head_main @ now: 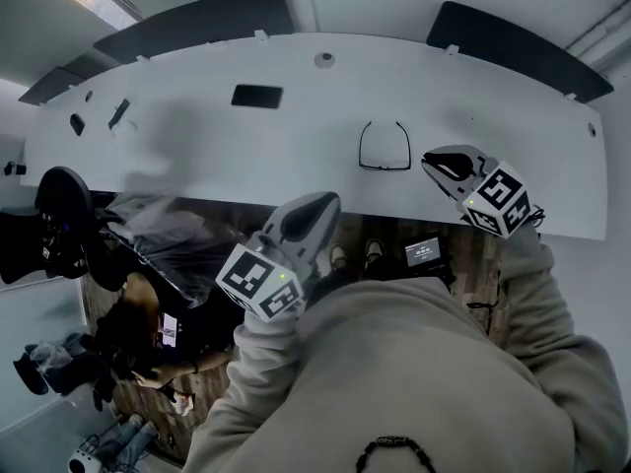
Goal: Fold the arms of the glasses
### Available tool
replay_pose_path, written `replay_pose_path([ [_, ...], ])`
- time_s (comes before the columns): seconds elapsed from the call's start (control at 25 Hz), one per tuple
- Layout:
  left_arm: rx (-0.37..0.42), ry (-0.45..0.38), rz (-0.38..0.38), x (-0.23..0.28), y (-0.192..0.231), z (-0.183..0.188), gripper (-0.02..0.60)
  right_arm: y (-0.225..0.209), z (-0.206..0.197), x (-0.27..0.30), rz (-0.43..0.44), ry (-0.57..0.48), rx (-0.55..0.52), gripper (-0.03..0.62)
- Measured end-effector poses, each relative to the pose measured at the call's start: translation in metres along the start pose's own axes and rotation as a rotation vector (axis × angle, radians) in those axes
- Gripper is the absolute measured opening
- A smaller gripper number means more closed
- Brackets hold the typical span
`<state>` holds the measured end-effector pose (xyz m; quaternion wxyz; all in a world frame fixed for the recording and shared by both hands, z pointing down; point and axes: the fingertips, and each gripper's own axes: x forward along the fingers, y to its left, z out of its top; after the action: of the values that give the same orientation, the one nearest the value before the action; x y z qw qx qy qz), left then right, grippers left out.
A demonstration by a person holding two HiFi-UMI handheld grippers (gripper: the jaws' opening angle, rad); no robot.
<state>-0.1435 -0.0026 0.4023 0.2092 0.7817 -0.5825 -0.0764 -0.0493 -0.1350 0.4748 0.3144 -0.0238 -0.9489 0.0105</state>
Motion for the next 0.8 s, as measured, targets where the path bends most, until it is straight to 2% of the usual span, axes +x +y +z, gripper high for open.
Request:
replay_pose_path([
  [0.28, -0.015, -0.019, 0.088, -0.024, 0.01, -0.001, 0.005, -0.004, -0.018, 0.038, 0.064, 0.089, -0.075, 0.025],
  [0.4, -0.025, -0.028, 0.121, -0.035, 0.014, -0.003, 0.005, -0.006, -0.029, 0.057, 0.097, 0.117, -0.067, 0.028],
  [0.56, -0.034, -0.034, 0.156, -0.045, 0.018, -0.007, 0.005, -0.013, -0.042, 0.083, 0.123, 0.138, -0.043, 0.084],
  [0.8, -0.048, -0.041, 0.199, -0.06, 0.02, -0.01, 0.005, -0.011, -0.076, 0.115, 0.177, 0.272, -0.142, 0.133],
])
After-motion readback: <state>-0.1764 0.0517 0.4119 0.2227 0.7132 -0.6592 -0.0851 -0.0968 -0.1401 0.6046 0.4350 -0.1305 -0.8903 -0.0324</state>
